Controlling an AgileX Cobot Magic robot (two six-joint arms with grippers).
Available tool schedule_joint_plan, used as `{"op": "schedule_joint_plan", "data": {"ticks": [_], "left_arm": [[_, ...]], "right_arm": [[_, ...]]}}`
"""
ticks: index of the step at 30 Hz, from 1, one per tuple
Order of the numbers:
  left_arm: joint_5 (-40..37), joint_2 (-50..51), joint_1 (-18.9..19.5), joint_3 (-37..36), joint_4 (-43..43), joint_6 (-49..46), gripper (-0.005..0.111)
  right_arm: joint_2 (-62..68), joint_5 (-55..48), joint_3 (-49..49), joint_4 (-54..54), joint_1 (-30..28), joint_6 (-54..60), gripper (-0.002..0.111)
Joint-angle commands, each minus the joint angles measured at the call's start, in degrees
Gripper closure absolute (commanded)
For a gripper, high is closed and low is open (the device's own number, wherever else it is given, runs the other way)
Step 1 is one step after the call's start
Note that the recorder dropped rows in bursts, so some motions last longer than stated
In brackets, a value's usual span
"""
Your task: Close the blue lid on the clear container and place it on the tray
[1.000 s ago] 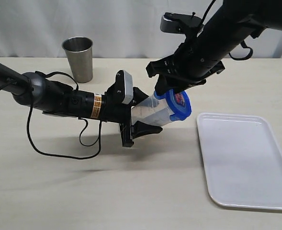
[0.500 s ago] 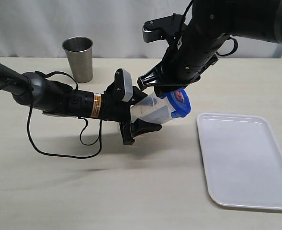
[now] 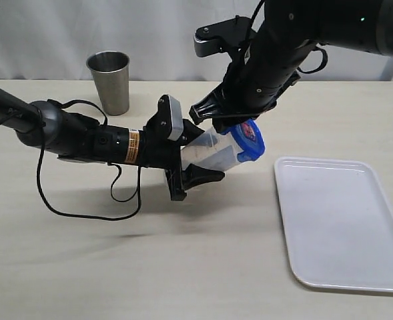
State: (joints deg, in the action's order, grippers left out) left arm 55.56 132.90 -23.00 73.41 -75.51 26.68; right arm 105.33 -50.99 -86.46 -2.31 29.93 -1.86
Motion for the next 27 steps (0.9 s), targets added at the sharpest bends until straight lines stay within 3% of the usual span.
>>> {"op": "schedule_joint_plan", "data": {"ticks": [1,9,14,17,23,27], "left_arm": [[0.1,0.82,-0.76,-0.6,-3.39,-0.95,0.107],[-0.77,-0.14,-0.76,-0.6,-3.39,1.2,0.107],[-10.51,-4.24,-2.32,-0.6,-5.3,8.54,0.107],[-17.62,-6.74,-5.36,-0.6,-6.5,10.19,0.107],[-31.24,-7.53,-15.14,5.49,-10.43,10.15,0.107],[-44.56,-7.53,-22.02,10.75,-21.66,10.15,0.107]], "right_arm": [[-4.31,1.59,-1.27,4.06,0.19,3.47,0.065],[-16.35,0.51,-1.27,2.31,0.07,4.65,0.068],[-24.67,-1.31,0.17,-0.3,0.07,4.65,0.091],[-29.78,-0.43,2.56,-2.35,0.07,4.65,0.104],[-38.24,-0.06,7.03,-3.33,0.07,3.53,0.104],[-42.34,0.0,10.09,-3.33,0.07,2.89,0.104]]}}
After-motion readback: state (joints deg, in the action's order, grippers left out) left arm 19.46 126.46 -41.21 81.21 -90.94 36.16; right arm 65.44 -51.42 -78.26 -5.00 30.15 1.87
